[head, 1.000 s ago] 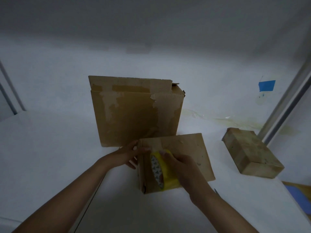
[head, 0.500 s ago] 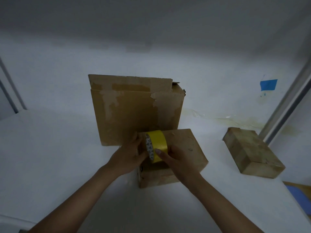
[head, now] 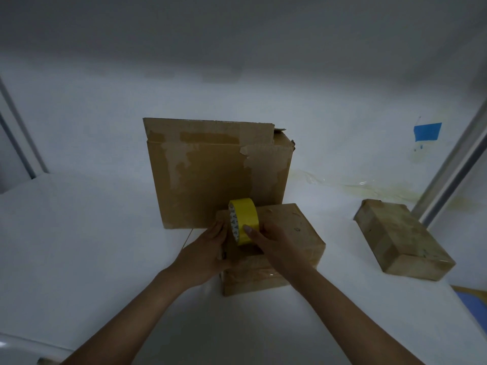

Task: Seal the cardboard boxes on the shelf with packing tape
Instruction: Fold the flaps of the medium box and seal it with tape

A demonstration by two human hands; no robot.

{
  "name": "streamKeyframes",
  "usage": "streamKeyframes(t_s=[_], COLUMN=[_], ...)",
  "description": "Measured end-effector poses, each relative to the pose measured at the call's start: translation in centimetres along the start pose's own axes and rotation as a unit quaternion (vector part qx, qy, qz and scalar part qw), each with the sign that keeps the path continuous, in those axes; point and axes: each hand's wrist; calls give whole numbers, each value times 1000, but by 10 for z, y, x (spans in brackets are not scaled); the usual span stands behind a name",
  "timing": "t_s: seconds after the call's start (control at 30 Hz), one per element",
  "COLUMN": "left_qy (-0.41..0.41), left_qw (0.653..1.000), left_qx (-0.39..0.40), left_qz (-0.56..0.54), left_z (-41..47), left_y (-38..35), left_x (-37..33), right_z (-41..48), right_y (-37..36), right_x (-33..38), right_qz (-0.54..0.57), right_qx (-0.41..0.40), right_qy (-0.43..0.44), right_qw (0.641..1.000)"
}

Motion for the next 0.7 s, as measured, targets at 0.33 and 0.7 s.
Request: streamKeyframes(t_s=[0.33, 0.7], left_qy=[-18, -34], left_qw=[984, 978], left_qx=[-22, 7], left_qz=[178, 206], left_z=[6, 10], left_y=[-9, -8], left_x=[2, -2], right_z=[-3, -6], right_y=[7, 6], right_x=[12, 25], right_qz=[-2, -96], right_qx=[-16, -81], right_qy=[-43, -31], right_qw=[999, 992])
Point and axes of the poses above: each hand's wrist, its own z-axis towards the middle knuckle, its own y-axis out of the back of the hand, x = y × z, and after that the axes turned 11 degrees about z, right-handed
